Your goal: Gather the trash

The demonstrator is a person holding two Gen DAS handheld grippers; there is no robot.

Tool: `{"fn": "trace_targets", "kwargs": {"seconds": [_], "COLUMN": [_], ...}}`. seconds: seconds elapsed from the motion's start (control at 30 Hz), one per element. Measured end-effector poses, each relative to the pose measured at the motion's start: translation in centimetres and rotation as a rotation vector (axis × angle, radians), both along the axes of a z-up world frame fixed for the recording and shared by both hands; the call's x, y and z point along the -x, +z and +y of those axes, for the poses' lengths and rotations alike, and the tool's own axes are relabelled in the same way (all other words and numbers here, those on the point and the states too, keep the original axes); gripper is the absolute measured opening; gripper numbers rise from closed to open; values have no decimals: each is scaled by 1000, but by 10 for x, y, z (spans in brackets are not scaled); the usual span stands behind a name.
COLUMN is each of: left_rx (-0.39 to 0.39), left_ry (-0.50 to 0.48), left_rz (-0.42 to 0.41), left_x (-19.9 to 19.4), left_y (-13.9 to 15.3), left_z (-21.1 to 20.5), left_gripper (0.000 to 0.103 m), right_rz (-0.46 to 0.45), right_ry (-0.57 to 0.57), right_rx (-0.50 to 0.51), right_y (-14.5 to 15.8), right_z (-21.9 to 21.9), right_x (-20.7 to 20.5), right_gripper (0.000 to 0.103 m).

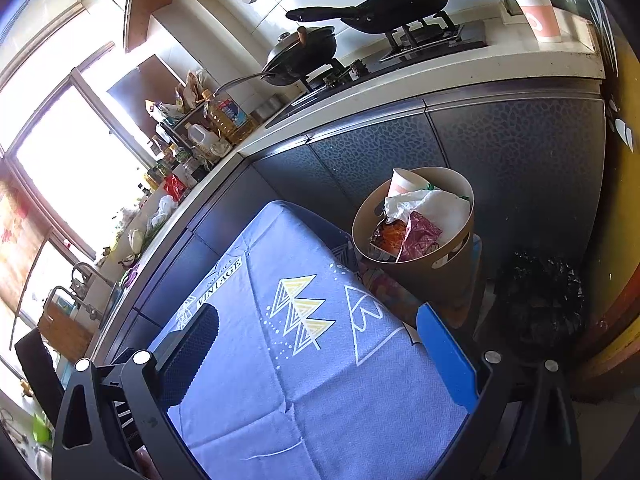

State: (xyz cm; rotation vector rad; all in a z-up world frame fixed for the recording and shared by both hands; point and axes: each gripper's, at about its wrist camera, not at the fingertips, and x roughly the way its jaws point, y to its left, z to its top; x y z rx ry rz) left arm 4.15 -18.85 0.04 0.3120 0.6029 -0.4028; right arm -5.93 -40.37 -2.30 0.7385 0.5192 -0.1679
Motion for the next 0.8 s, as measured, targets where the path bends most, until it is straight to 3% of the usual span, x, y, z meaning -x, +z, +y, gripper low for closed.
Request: {"fn": "trace_targets", "kwargs": {"seconds": [0.8], "left_rx": [76], "left_ry": [-22], "left_rz": [58], "left_x": [-6], "left_y": [-3], "left_z": [15], "left_gripper": [97], "right_rz": [15], "right_ry": [13], "right_rx": [-23], "right_y": [-3], "right_z": [-2], "right_x": [-3], "right_gripper": [99]}}
